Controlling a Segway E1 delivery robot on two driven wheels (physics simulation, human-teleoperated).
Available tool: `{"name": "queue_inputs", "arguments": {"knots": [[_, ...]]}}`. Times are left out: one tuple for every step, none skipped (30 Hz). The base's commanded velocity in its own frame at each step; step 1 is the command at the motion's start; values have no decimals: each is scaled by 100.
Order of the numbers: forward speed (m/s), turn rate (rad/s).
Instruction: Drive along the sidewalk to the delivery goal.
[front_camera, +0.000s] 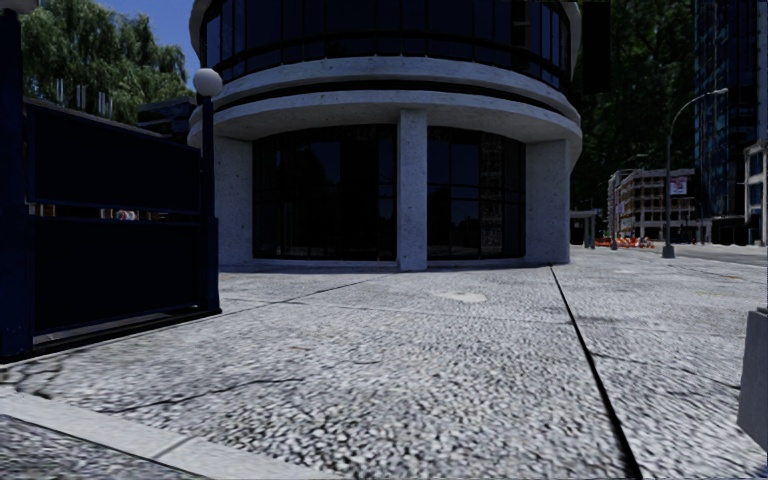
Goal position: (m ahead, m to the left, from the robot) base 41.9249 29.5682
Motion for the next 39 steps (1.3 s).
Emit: {"name": "queue_inputs", "arguments": {"knots": [[14,97],[38,4],[56,0],[74,0],[80,0],[80,0],[83,0],[84,0],[84,0],[84,0],[84,0],[84,0],[84,0],[84,0],[84,0],[84,0],[84,0],[84,0],[84,0],[84,0],[84,-1],[84,-29],[84,-120],[84,-106],[84,-78],[84,-78],[84,-9],[84,-3],[84,-1],[84,-1],[84,-1],[84,-1],[84,0],[84,0],[84,0],[84,0],[84,-48],[84,-60],[84,-64]]}}
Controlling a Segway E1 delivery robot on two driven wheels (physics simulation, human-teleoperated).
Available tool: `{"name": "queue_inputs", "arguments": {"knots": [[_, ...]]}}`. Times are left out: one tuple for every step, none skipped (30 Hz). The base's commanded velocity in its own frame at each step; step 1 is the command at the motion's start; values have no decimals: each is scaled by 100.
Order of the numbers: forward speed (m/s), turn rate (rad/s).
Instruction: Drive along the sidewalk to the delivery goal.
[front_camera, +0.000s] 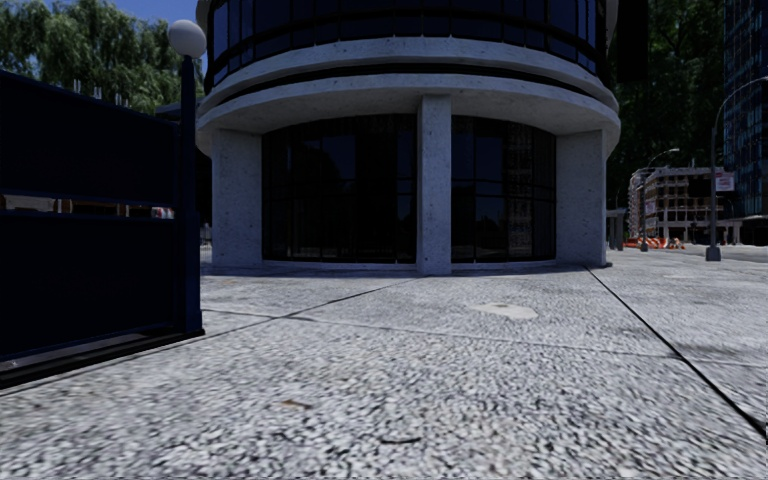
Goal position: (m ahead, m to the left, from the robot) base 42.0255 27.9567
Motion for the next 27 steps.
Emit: {"name": "queue_inputs", "arguments": {"knots": [[84,-64],[84,-63],[84,-12],[84,-1],[84,0],[84,0],[84,0],[84,0],[84,0],[84,0],[84,0],[84,0],[84,0],[84,0],[84,0],[84,0],[84,0],[84,0],[84,0],[84,0],[84,0],[84,0],[84,0],[84,0],[84,0],[84,0],[84,0]]}}
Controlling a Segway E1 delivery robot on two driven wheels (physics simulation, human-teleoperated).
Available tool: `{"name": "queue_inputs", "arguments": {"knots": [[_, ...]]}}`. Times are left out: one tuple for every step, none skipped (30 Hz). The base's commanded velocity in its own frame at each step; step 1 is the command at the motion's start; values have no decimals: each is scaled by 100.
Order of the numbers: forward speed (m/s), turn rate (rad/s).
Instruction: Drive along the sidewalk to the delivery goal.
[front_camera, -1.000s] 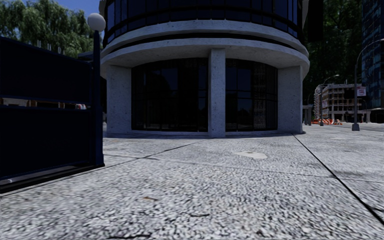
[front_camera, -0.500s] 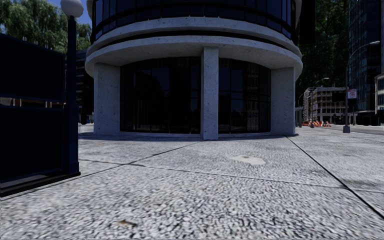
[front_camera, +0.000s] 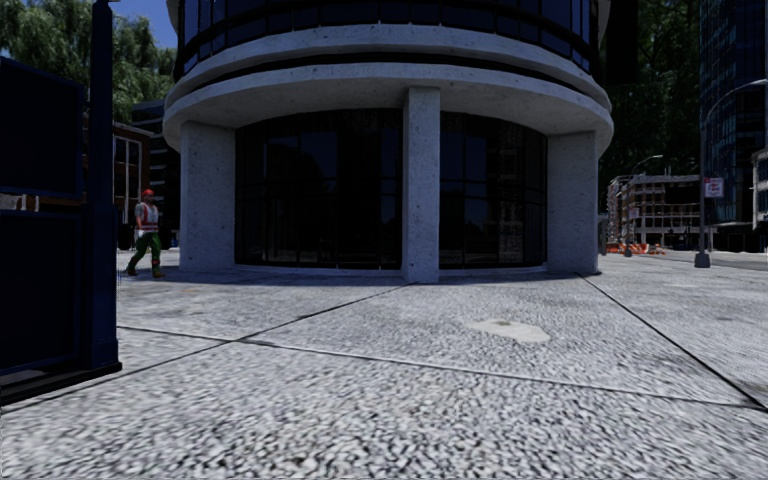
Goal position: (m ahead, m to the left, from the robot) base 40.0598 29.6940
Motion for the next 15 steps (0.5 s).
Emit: {"name": "queue_inputs", "arguments": {"knots": [[84,0],[84,0],[84,0],[84,0],[84,0],[84,0],[84,0],[84,0],[84,0],[84,0],[84,0],[84,0],[84,0],[84,0],[84,0]]}}
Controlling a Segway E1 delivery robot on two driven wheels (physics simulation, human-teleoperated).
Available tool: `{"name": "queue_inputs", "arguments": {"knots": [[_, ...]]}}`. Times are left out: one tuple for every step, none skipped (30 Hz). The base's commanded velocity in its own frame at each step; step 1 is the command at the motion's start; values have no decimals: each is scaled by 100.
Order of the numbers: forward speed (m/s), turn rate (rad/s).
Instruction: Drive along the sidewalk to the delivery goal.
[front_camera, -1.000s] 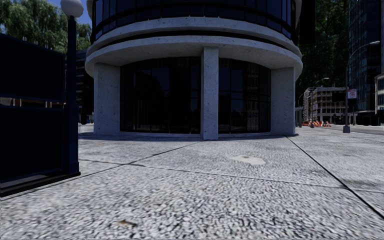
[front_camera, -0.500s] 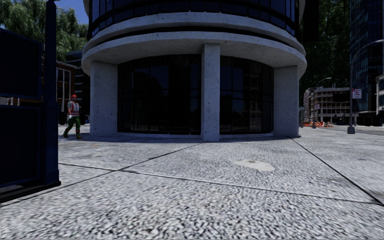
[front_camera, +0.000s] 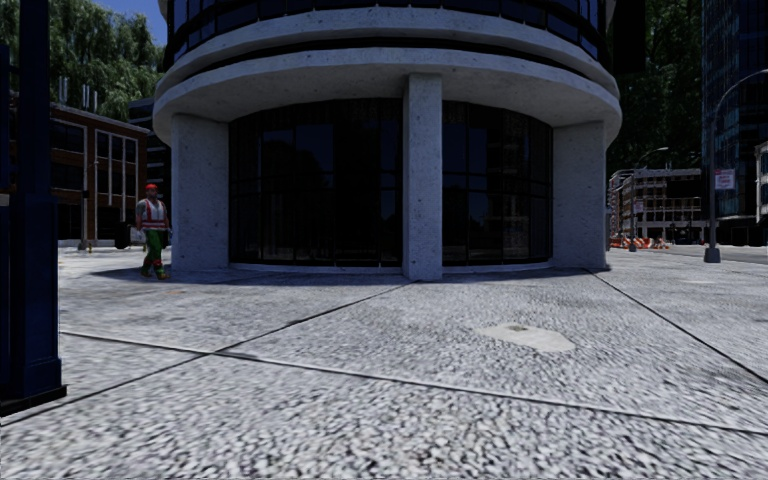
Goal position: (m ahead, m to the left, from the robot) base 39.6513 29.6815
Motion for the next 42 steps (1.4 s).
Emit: {"name": "queue_inputs", "arguments": {"knots": [[84,0],[84,0],[84,0],[84,0],[84,0],[84,0],[84,0],[84,0],[84,0],[84,0],[84,0],[84,0],[84,0],[84,0],[84,0],[84,0],[84,0],[84,0],[84,0],[84,0],[84,0],[84,0],[84,0],[84,0],[84,0],[84,0],[84,0],[84,0],[84,0],[84,0],[84,0],[84,0],[84,0],[84,0],[84,0],[84,0],[84,0],[84,0],[84,0],[84,0],[84,0],[84,0]]}}
